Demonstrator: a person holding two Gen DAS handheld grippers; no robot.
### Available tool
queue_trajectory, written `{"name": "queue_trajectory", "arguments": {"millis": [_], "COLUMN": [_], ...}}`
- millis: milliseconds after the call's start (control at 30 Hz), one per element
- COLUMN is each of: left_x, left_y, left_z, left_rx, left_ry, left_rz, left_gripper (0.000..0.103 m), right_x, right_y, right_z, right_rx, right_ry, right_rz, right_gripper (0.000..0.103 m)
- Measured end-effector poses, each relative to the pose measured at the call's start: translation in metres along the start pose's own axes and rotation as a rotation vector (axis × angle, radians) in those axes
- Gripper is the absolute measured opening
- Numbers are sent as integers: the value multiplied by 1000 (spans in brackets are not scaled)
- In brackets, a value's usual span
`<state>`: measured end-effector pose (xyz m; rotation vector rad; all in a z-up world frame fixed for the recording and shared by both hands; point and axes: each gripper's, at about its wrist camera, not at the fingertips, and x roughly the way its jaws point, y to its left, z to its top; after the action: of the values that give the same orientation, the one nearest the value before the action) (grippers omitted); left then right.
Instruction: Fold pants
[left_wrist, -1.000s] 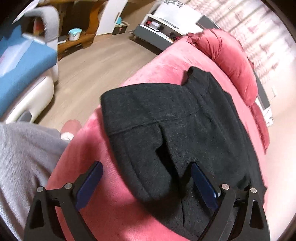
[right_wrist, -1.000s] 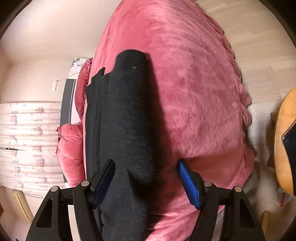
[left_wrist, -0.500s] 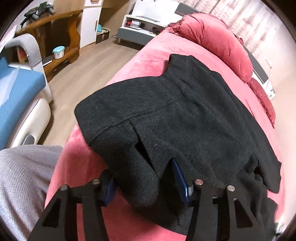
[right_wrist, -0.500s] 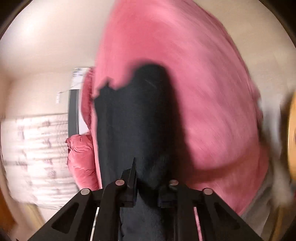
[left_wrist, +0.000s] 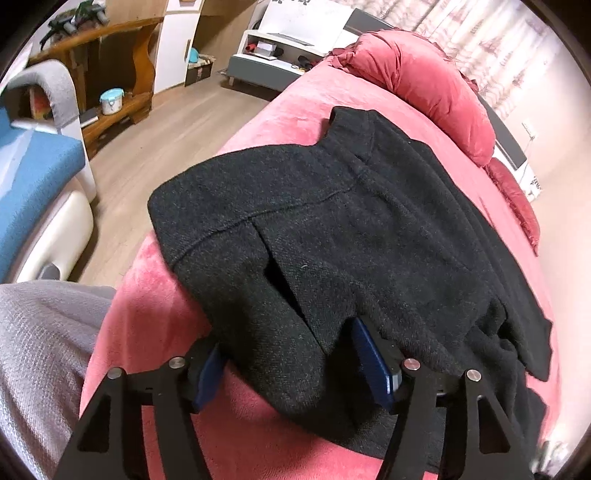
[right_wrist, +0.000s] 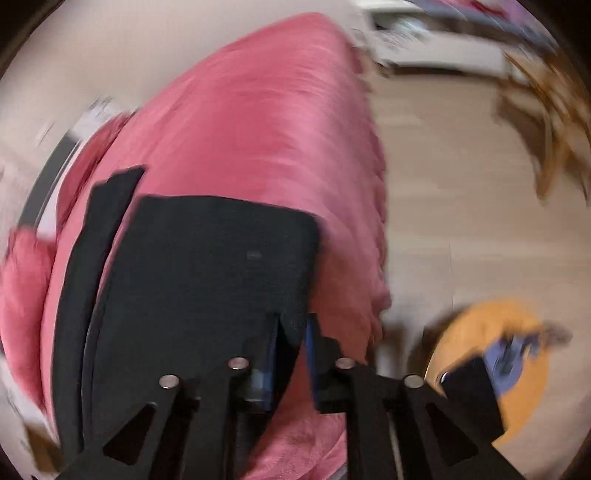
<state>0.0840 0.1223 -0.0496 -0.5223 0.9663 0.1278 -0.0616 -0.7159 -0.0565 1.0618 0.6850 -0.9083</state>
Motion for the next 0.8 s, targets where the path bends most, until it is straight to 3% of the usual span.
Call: {"name": "queue_trajectory", "arguments": {"millis": [33,133,167,233,333,433,567,633,733,800], "left_x": [-1,-4,-4,-3,6,10,6,0,-20,-37], "left_y": [3,11,14,17,21,21,17,20,24,25], "left_z": [1,3,5,10,17,18,23,27,29,28], "left_rx": [-17,-77,-97,-132,-180,-188,-100,-92,-71,-40], "left_ry": [0,-16,-24,-28,-17,-24,-2,3,-6,-13], "left_rz": [-12,-36,-41,-49,-60,-63,-72,-104,-165,-188], "left_gripper": [67,67,67,66,65,56,19,14,12,11], "right_x": [-5,-31,-44,-67,-79,-65,-42,-31,-30,-26], "right_y": [0,18,34,66,117,174,230,244,256,262], "right_z": [-3,-14,-23,-43,-84,-140,-234,-271,-310,-335], "right_rx": [22,-50,-103,-210,-404,-621,-849,-915,-1044,-1159], "right_ry": [-33,-144,-194,-252,-249,-70,198,324,404,488], "right_rz": [-6,-95,-84,-15,121,301,489,522,528,488], "right_gripper": [31,32,33,35,38,38,38,38,38,39]}}
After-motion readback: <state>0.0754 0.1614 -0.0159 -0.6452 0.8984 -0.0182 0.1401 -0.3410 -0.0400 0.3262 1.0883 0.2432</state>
